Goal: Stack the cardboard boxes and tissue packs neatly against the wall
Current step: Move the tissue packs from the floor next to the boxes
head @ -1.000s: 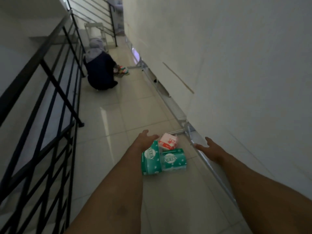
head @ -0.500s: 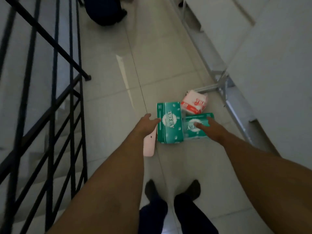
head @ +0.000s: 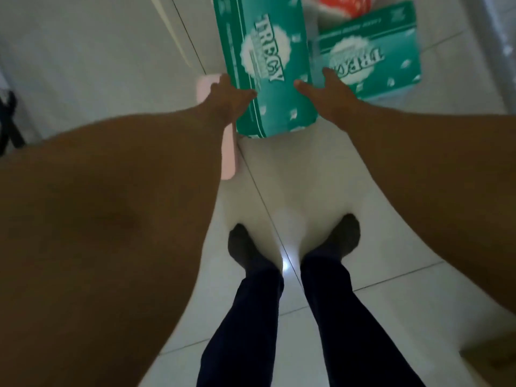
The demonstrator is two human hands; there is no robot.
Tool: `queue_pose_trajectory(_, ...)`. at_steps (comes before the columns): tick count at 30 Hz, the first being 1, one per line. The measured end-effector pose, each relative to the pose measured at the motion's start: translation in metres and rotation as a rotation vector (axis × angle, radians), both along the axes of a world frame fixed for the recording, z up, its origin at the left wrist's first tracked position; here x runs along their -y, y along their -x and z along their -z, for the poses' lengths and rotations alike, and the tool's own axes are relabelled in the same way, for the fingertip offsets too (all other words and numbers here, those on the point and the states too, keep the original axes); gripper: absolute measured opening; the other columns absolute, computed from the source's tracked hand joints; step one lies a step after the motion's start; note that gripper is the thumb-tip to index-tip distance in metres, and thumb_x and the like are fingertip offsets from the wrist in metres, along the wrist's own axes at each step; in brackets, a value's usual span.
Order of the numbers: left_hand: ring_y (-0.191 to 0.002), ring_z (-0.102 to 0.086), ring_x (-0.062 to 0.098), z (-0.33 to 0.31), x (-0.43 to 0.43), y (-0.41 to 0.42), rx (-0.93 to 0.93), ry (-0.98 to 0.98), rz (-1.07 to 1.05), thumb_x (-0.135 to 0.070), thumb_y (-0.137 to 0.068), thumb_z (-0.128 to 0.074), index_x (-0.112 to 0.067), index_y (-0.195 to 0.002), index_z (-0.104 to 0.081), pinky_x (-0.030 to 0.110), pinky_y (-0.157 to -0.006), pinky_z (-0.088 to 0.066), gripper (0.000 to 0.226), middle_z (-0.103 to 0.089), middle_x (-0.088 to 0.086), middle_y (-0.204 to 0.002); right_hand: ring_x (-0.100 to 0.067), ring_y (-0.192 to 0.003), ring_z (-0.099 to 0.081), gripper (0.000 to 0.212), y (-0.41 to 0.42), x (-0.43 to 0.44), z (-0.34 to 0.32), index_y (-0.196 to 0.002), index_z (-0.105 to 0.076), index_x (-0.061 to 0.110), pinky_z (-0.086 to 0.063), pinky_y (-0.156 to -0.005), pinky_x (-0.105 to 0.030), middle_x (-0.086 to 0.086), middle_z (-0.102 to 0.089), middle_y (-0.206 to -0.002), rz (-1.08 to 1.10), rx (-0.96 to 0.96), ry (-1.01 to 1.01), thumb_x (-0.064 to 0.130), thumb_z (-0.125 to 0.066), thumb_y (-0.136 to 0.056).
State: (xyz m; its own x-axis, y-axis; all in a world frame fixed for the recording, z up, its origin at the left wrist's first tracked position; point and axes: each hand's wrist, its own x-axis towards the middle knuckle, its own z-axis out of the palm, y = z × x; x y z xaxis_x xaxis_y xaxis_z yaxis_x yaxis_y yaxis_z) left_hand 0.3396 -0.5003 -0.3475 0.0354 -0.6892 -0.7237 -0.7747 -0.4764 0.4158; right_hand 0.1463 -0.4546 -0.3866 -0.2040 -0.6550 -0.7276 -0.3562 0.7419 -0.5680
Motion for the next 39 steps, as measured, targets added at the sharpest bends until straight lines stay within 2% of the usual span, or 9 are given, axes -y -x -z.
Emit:
queue_pose_trajectory(2, -0.126, -0.050, 0.027, 0.025, 0.004, -0.002, 0.012, 0.005, -0.019, -0.038, -0.094, -0.054, -0.012, -0.153, -0.015, 0.026, -0.094, -0.049, 0.075, -0.034, 0.013, -0.151, -0.024, -0.147, -0.027, 0.096, -0.005, -0.002, 0.025, -0.156, -0.012, 0.015, -0.027, -0.118, -0.034, -0.008, -0.019, -0.162, 0.009, 0.011, 0.010, 0.061, -0.059, -0.085)
queue_pose_trajectory(4, -0.123, -0.052, 0.028, 0.041, 0.007, -0.002, 0.000, 0.013, -0.052, -0.039, -0.091, -0.056, -0.014, -0.151, -0.019, 0.034, -0.095, -0.051, 0.074, -0.040, 0.012, -0.145, -0.024, -0.145, -0.029, 0.099, -0.012, -0.001, 0.039, -0.156, -0.016, 0.016, -0.027, -0.118, -0.034, -0.008, -0.023, -0.161, 0.018, 0.030, 0.020, 0.065, -0.059, -0.081)
queue_pose_trajectory(9, -0.121, -0.054, 0.025, 0.071, 0.020, 0.005, -0.079, 0.036, -0.155, -0.036, -0.090, -0.060, -0.011, -0.146, -0.027, 0.024, -0.089, -0.046, 0.069, -0.047, 0.010, -0.141, -0.024, -0.123, -0.056, 0.109, -0.017, 0.006, 0.072, -0.148, -0.036, 0.019, -0.046, -0.105, -0.037, -0.007, -0.053, -0.139, 0.097, 0.064, 0.070, 0.076, -0.059, -0.058)
queue_pose_trajectory(16, -0.122, -0.053, 0.029, 0.094, 0.039, 0.019, -0.072, 0.042, -0.267, -0.040, -0.089, -0.059, -0.011, -0.148, -0.021, 0.029, -0.092, -0.046, 0.075, -0.046, 0.012, -0.142, -0.037, -0.134, -0.041, 0.097, -0.015, 0.018, 0.098, -0.154, -0.022, 0.023, -0.037, -0.111, -0.048, -0.017, -0.035, -0.148, 0.097, -0.017, 0.092, 0.070, -0.056, -0.076)
queue_pose_trajectory(21, -0.121, -0.053, 0.033, 0.089, 0.041, 0.027, -0.094, 0.043, -0.386, -0.049, -0.076, -0.063, -0.013, -0.147, -0.024, 0.044, -0.103, -0.046, 0.088, -0.046, 0.014, -0.141, -0.034, -0.132, -0.046, 0.119, -0.015, 0.018, 0.099, -0.153, -0.021, 0.036, -0.041, -0.109, -0.047, -0.010, -0.037, -0.150, 0.132, 0.070, 0.072, 0.087, -0.053, -0.050)
queue_pose_trajectory(27, -0.117, -0.056, 0.032, 0.082, 0.038, 0.026, -0.118, 0.070, -0.410, -0.047, -0.083, -0.062, -0.017, -0.145, -0.029, 0.043, -0.099, -0.048, 0.076, -0.050, 0.010, -0.138, -0.033, -0.126, -0.053, 0.119, -0.007, 0.015, 0.099, -0.144, -0.027, 0.053, -0.045, -0.106, -0.047, -0.006, -0.047, -0.142, 0.168, 0.151, 0.066, 0.098, -0.054, -0.037)
queue_pose_trajectory(31, -0.115, -0.057, 0.033, 0.066, 0.030, 0.031, -0.153, 0.060, -0.443, -0.050, -0.076, -0.064, -0.017, -0.142, -0.031, 0.047, -0.099, -0.049, 0.081, -0.051, 0.010, -0.136, -0.034, -0.124, -0.053, 0.103, -0.006, 0.011, 0.083, -0.144, -0.033, 0.050, -0.046, -0.106, -0.047, -0.008, -0.040, -0.140, 0.228, 0.194, 0.108, 0.086, -0.065, -0.053)
queue_pose_trajectory(35, -0.113, -0.058, 0.033, 0.055, 0.026, 0.032, -0.163, 0.082, -0.456, -0.045, -0.080, -0.065, -0.017, -0.141, -0.032, 0.048, -0.098, -0.050, 0.075, -0.051, 0.012, -0.135, -0.031, -0.110, -0.063, 0.108, 0.002, 0.003, 0.082, -0.137, -0.042, 0.051, -0.052, -0.099, -0.046, -0.006, -0.051, -0.133, 0.248, 0.238, 0.157, 0.088, -0.070, -0.040)
queue_pose_trajectory(39, -0.110, -0.060, 0.032, 0.045, 0.020, 0.038, -0.169, 0.075, -0.420, -0.043, -0.083, -0.064, -0.016, -0.138, -0.032, 0.047, -0.096, -0.051, 0.069, -0.054, 0.012, -0.131, -0.029, -0.106, -0.066, 0.103, 0.009, -0.014, 0.071, -0.137, -0.046, 0.047, -0.055, -0.095, -0.045, -0.008, -0.054, -0.129, 0.265, 0.238, 0.194, 0.086, -0.071, -0.045)
